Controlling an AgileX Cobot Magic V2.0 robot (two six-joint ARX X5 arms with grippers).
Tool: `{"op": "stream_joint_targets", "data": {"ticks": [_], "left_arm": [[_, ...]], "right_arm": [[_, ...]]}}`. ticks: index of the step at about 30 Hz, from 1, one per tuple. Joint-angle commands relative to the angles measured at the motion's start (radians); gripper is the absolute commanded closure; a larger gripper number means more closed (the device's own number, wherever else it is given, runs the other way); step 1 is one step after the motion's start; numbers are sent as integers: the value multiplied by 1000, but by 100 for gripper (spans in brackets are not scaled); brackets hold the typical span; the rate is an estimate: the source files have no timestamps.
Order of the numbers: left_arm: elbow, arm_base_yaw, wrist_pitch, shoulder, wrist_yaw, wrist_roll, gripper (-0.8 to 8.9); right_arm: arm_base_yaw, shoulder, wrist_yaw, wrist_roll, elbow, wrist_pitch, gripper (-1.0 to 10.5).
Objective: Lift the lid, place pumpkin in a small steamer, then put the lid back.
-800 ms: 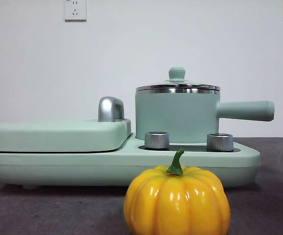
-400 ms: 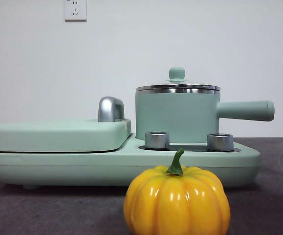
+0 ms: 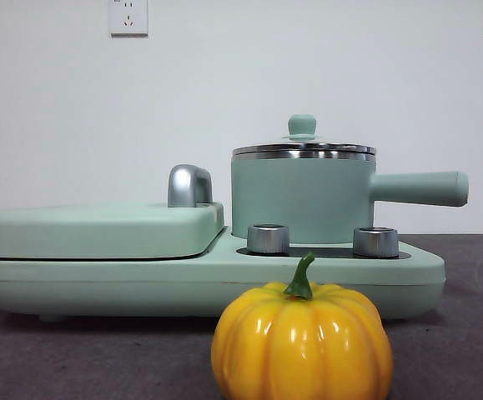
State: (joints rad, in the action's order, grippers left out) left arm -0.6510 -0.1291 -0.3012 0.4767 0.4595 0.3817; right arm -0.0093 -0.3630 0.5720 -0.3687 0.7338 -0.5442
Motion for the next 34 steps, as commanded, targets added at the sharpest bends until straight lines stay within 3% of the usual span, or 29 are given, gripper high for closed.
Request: {"op": "stream_joint_targets", "data": {"ticks": [1, 8, 13, 15, 20, 22, 34], "left_arm": [[-79, -23, -9, 51, 105, -7, 806], [-176, -71, -64, 134, 320, -7, 806], [-178, -93, -77, 137, 330, -26, 783], [-178, -95, -76, 137, 330, -26, 699], [-178, -95, -74, 137, 330, -26, 355], [-178, -95, -72, 138, 330, -26, 292], [-285, -170, -69, 396, 298, -77, 278]], "right_arm": [[1, -54, 87, 77, 80, -55, 936], [1, -121, 201, 163, 166, -175, 935], [0, -119, 222, 162, 166, -176, 916], [0, -119, 221, 158, 166, -176, 835], [0, -119, 221, 139, 166, -182, 567], [0, -119, 221, 139, 166, -191, 493], [0, -119, 220, 140, 166, -206, 454]]}}
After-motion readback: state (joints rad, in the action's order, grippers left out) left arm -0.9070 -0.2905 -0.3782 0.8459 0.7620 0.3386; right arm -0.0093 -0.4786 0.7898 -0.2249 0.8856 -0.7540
